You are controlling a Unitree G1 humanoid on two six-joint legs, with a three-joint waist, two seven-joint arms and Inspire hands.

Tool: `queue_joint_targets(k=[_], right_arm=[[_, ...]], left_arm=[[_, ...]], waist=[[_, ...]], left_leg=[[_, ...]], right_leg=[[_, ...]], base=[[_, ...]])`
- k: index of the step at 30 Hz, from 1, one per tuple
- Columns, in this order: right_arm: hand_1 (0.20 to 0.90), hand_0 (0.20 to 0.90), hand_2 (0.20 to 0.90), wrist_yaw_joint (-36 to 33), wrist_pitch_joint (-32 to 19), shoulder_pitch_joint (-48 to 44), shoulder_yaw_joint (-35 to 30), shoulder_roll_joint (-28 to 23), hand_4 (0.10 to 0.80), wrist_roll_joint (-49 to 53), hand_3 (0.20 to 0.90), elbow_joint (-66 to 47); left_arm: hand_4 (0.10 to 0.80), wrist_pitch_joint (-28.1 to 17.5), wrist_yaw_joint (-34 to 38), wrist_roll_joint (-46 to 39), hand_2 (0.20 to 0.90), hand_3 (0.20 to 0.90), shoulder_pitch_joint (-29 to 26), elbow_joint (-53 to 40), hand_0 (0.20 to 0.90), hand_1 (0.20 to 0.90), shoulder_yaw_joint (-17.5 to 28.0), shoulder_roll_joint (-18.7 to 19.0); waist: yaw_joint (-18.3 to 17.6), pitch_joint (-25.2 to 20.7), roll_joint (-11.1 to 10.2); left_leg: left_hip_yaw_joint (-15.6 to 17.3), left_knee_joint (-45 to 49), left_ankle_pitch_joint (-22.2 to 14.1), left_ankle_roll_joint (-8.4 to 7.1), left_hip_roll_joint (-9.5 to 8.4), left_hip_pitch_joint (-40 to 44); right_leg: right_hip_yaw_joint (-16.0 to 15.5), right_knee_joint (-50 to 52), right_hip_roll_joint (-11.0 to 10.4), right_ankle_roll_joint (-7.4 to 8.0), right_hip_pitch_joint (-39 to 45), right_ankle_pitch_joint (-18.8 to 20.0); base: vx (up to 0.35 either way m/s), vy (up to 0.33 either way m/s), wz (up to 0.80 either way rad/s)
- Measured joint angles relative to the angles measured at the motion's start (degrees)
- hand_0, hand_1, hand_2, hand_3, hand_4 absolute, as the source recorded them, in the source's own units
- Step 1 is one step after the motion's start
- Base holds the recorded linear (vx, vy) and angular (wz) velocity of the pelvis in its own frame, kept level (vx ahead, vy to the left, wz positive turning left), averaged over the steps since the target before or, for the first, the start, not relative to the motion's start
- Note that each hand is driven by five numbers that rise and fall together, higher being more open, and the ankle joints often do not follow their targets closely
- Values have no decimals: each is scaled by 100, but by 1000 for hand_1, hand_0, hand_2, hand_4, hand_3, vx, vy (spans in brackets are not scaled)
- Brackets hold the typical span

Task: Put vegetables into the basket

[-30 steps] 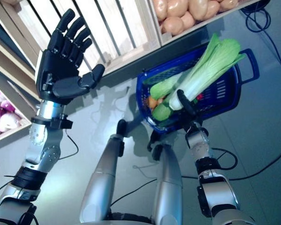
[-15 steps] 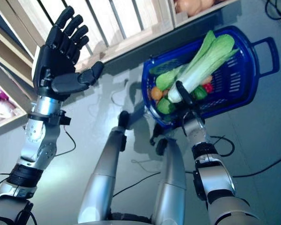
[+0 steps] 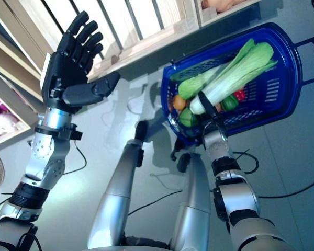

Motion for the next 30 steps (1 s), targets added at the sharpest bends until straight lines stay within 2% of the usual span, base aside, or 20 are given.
queue_joint_targets(k=[8,13,16,19,24,27,30], right_arm=[[900,900,900,-243,-5,-121,-50,-50,800,53,900,30],[900,900,900,-646,-75,-156,-184,-81,800,56,900,-8],[900,900,900,-834,-167,-141,-189,-81,800,182,900,-9],[900,900,900,-860,-273,22,-202,-44,800,492,900,-7],[900,900,900,-862,-715,541,-193,113,800,879,900,-274],[900,900,900,-861,-896,871,-175,222,800,880,900,-556],[900,900,900,-865,-980,1319,-109,380,800,592,900,-960]], left_arm=[[800,13,-62,0,900,900,29,-3,900,900,-19,-5],[800,27,-639,-250,900,900,100,-31,900,900,-18,-2],[800,53,-737,-250,900,900,100,-32,900,900,-76,3],[800,145,-744,-283,900,900,133,-13,900,900,-192,28],[800,255,-845,-351,900,900,155,-10,900,900,-277,39],[800,311,-875,-353,900,900,180,17,900,900,-322,38],[800,483,-858,-322,900,900,225,209,900,900,-466,-11]], waist=[[8,3,51],[15,5,65],[5,4,65],[17,3,60],[-39,1,55],[-108,1,46],[-169,-3,37]], left_leg=[[-7,-23,-7,-23,6,-34],[21,-41,-27,36,37,40],[44,-168,-21,35,74,270],[76,-609,76,50,160,825],[138,-1808,445,101,169,2145],[148,-2265,570,104,178,2704],[260,-2835,690,179,211,3386]], right_leg=[[2,-13,8,-9,-36,-12],[-4,-77,29,2,50,10],[2,-252,74,29,289,63],[15,-749,183,68,846,220],[59,-1839,274,155,2035,566],[131,-2304,354,215,2563,706],[174,-2840,380,298,3191,855]], base=[[15,14,0],[-26,10,-1],[-15,23,-8],[-4,32,-10],[-15,49,-9],[-7,85,-10],[25,130,-15]])
